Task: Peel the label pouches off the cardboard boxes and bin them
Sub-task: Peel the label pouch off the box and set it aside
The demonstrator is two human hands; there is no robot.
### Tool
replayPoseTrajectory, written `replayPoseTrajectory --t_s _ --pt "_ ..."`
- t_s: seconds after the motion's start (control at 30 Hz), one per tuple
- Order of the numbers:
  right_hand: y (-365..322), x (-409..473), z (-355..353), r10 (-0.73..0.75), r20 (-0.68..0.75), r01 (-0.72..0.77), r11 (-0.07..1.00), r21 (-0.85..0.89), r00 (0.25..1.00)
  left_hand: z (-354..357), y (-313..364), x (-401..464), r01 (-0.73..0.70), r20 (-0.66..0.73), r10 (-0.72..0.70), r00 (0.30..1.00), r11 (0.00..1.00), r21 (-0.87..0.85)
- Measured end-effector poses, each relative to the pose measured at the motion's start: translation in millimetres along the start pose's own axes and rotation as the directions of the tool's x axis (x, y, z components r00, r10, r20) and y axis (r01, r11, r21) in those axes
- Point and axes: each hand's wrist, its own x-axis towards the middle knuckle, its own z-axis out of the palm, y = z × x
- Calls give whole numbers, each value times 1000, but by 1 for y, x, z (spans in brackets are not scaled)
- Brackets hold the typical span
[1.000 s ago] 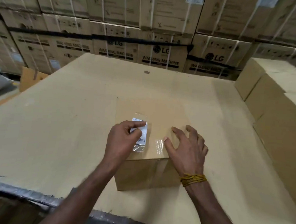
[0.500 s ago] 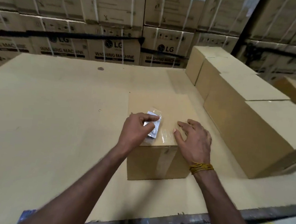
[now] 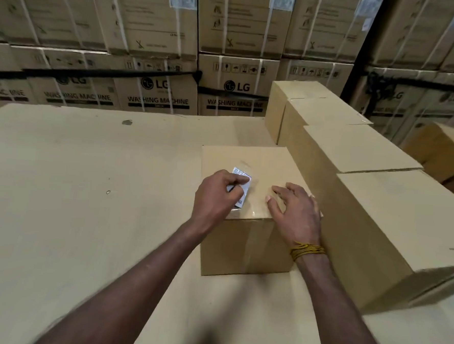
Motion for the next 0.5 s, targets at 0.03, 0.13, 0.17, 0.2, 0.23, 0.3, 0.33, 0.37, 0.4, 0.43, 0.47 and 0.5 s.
replayPoseTrajectory --t_s 0.03,0.13,0.17,0.2,0.23,0.3,0.33,0.37,0.4,0.43,0.47,0.5 --pt "10 13 0 -6 2 6 1000 9 1000 11 3 9 -2 -5 2 1000 1000 19" --pt "33 48 2 -13 -6 13 1000 23 1000 38 9 35 -7 -19 8 1000 998 67" --pt "40 57 3 -12 -12 12 1000 24 1000 45 11 44 -5 -21 6 1000 997 76" --pt "45 66 4 -11 -19 12 1000 25 1000 52 12 52 -5 -21 7 1000 997 83" --pt "50 74 6 -12 -28 13 1000 24 1000 57 14 60 -7 -23 9 1000 996 93" --pt "58 88 9 -19 -44 20 999 31 999 66 15 74 -7 -25 9 1000 995 100" --pt "61 94 11 -21 -52 23 999 39 998 70 15 79 -2 -24 4 1000 996 93" --pt "64 99 12 -23 -60 25 999 44 998 73 15 84 1 -22 1 1000 996 89" --pt "67 104 13 -23 -67 26 999 47 997 76 15 89 2 -17 -1 1000 996 90" --pt "69 108 14 -23 -68 26 999 47 997 79 16 93 1 -10 -1 1000 996 94" --pt "72 112 14 -23 -66 26 999 45 998 82 16 97 1 -3 0 1000 996 94" --pt "74 116 13 -24 -63 26 999 41 998 84 17 100 -4 6 3 1000 996 88"
